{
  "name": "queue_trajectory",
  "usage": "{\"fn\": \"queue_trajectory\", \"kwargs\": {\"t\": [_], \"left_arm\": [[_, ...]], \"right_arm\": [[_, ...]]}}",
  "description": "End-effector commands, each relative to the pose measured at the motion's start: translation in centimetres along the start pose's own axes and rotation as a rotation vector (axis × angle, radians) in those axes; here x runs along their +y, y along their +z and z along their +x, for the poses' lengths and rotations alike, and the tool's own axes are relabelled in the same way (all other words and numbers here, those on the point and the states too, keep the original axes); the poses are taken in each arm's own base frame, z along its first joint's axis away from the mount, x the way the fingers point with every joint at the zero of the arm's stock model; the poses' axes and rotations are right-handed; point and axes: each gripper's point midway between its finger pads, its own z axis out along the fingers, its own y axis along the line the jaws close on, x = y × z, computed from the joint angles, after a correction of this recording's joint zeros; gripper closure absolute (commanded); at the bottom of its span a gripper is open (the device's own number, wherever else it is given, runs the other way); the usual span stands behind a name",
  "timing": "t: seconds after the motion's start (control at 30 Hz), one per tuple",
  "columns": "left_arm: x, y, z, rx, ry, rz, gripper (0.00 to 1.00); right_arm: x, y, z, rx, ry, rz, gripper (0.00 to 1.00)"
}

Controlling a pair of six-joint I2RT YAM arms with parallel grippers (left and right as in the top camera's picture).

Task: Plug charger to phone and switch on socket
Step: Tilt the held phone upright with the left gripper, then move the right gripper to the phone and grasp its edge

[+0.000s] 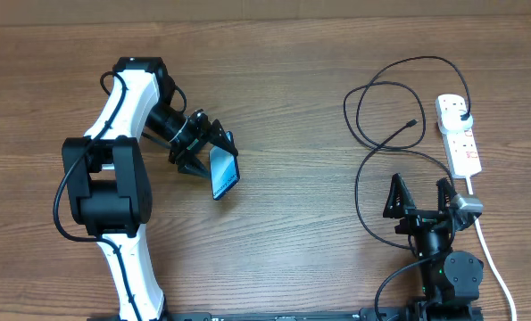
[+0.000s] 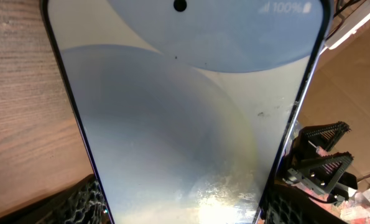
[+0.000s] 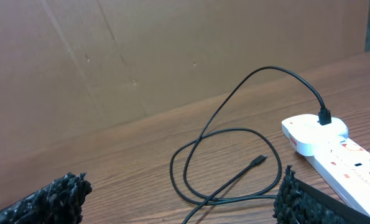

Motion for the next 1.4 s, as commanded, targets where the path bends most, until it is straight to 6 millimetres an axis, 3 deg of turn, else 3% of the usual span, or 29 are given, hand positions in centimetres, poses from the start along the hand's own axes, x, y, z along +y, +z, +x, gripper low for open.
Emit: {"fn": "queue_trajectory", "kwargs": {"t": [0.0, 0.13, 0.23, 0.43, 0.53, 0.97, 1.37], "left_arm": [[-1.4, -0.7, -0.1, -0.020, 0.051, 0.055, 0.34], [-2.0, -0.7, -0.1, -0.020, 0.057, 0.089, 0.34], [-2.1, -0.7, -0.3, -0.026, 0.063, 0.090, 0.34], [-2.4, -0.7, -0.6, -0.036, 0.069, 0.106, 0.34], [-2.4, -0.8, -0.7, -0.038, 0.071, 0.106, 0.34], [-2.4, -0.8, -0.8, -0.045, 0.079, 0.107, 0.34], [-2.4, -0.8, -0.8, -0.045, 0.078, 0.107, 0.34]], "right_arm": [[0.3, 0.0, 0.3, 0.001, -0.008, -0.019, 0.00], [0.6, 0.0, -0.5, -0.030, -0.009, -0.030, 0.00], [1.6, -0.1, 0.0, 0.000, 0.072, -0.089, 0.00], [6.7, -1.4, 1.6, 0.180, 0.423, -0.371, 0.00], [8.4, -2.3, 2.1, 0.260, 0.516, -0.461, 0.00], [9.0, -2.5, 0.4, 0.247, 0.514, -0.470, 0.01], [10.5, -2.1, -4.3, 0.484, 0.584, -0.318, 0.01]]}}
